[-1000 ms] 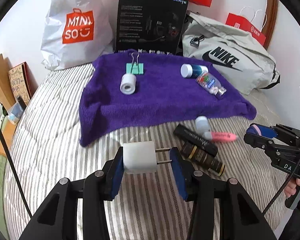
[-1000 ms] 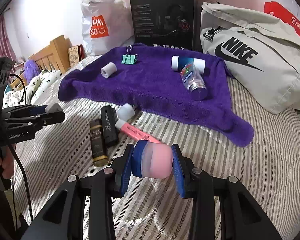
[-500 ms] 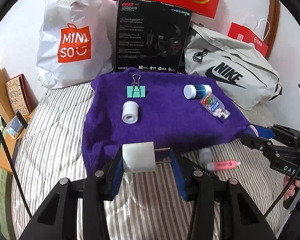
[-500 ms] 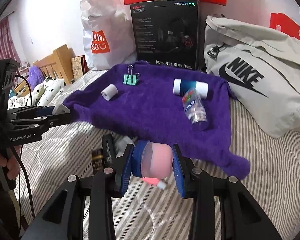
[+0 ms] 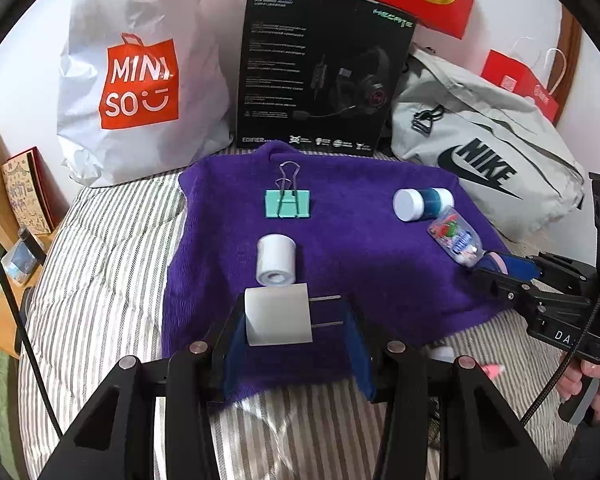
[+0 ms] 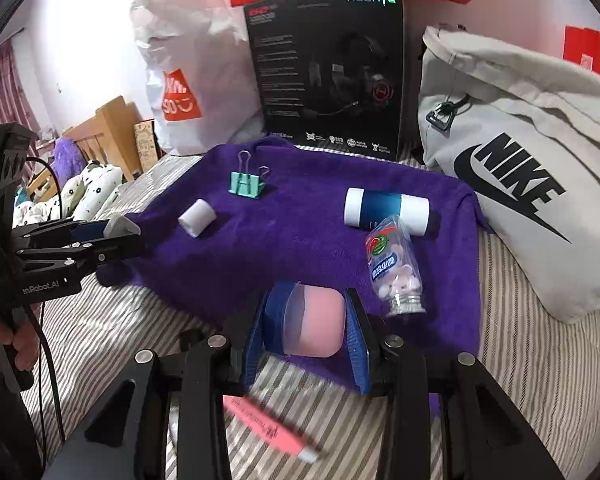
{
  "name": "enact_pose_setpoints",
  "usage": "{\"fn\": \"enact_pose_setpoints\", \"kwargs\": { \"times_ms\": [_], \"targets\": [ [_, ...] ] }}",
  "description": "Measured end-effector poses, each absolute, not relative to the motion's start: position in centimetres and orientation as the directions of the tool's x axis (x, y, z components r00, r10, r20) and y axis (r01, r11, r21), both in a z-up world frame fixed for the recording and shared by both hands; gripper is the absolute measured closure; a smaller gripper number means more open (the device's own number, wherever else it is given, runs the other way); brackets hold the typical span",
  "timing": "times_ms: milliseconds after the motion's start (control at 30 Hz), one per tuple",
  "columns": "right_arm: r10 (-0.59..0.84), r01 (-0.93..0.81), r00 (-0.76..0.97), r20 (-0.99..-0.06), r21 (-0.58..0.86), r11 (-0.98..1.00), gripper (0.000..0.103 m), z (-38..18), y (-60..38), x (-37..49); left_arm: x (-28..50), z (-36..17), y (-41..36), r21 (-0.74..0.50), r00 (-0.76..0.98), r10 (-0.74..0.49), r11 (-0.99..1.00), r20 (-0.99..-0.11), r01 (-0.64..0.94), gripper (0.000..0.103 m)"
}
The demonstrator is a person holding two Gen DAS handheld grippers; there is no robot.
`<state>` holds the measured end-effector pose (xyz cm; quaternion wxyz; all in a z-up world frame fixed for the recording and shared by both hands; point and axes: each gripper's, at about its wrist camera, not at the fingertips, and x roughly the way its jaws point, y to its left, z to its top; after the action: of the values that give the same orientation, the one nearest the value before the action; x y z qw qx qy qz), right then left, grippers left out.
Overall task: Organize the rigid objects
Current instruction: 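Carry the plug cube with the left tool while the right tool carries the pink container over the towel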
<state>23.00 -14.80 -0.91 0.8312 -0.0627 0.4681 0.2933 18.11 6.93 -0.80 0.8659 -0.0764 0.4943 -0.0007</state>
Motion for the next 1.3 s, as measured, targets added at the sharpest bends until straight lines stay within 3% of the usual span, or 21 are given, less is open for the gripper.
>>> {"fn": "enact_pose_setpoints", "kwargs": {
  "times_ms": [500,1300],
  "targets": [
    [0.342,-0.561,0.363,-0.867,0.09,0.823,0.066,-4.5,-13.4,25.5,20.1,-4.5,7.3,-0.084,0.441,-0.041,0.993,-0.897,-0.078,0.06],
    [0.363,-0.524,0.369,-0.855,0.132,0.842,0.065,-5.5,-14.4,25.7,21.1,-5.7,6.4,-0.01,0.43,0.019,0.998,-0.903,-0.066,0.06]
  ]
}}
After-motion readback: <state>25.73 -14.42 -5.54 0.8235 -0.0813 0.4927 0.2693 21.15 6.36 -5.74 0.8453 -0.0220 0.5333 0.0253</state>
